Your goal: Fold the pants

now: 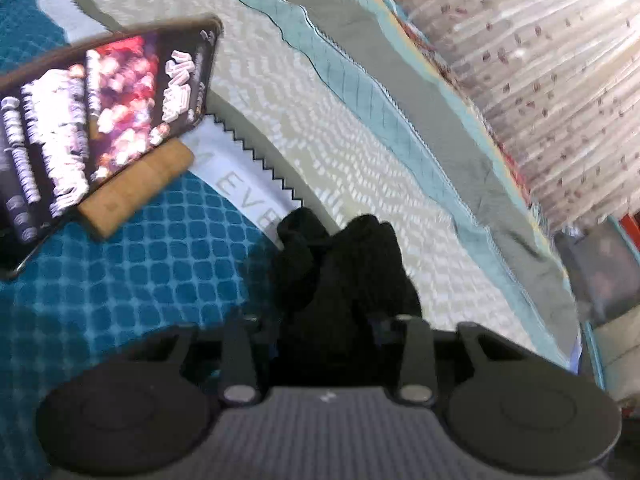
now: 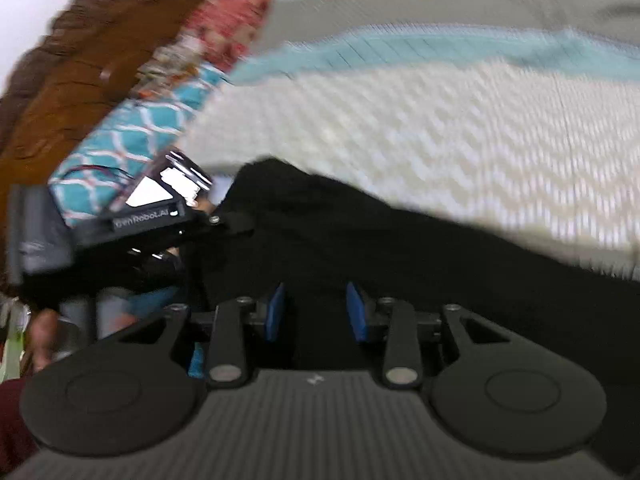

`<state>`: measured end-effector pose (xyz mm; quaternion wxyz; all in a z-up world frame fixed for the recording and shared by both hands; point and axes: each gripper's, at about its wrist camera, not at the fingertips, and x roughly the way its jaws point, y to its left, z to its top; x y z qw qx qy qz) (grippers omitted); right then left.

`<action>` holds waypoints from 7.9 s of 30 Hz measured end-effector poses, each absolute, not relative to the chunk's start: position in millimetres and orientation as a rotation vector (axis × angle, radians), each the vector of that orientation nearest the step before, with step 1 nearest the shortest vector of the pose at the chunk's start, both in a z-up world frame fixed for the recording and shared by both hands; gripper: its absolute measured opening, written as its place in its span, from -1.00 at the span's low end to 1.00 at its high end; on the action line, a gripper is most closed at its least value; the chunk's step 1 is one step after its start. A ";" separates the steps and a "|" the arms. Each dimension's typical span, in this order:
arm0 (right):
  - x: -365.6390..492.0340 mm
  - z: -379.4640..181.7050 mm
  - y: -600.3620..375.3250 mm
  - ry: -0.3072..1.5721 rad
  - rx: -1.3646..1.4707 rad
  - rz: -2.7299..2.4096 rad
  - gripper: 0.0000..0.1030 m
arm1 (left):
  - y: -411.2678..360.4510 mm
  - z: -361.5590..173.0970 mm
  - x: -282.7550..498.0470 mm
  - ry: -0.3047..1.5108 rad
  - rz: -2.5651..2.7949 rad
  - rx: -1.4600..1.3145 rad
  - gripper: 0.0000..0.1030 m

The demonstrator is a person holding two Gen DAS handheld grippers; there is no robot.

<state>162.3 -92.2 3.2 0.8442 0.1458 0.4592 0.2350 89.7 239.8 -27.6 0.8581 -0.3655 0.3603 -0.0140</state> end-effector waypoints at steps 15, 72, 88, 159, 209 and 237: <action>126.8 37.7 -144.4 0.880 0.377 0.608 -0.26 | 244.9 30.5 -12.4 0.708 0.205 -0.531 0.26; -158.5 20.0 -599.0 0.401 0.864 -0.470 0.10 | -40.5 19.8 56.6 0.965 -0.470 -0.060 0.43; -134.1 36.1 -612.5 0.186 0.999 -0.311 -0.65 | -81.9 11.8 39.4 0.974 -0.435 0.043 0.26; -175.7 -34.4 -585.6 0.230 1.271 -0.448 0.13 | -281.0 -7.4 57.8 1.094 -0.399 0.328 1.00; -135.3 30.5 -492.9 0.374 0.498 -0.435 -0.63 | -290.9 62.8 89.1 1.158 -0.706 0.067 0.99; -91.3 13.7 -417.2 0.492 -0.189 -0.245 -0.58 | -343.5 43.8 91.6 1.341 -0.770 -0.039 1.00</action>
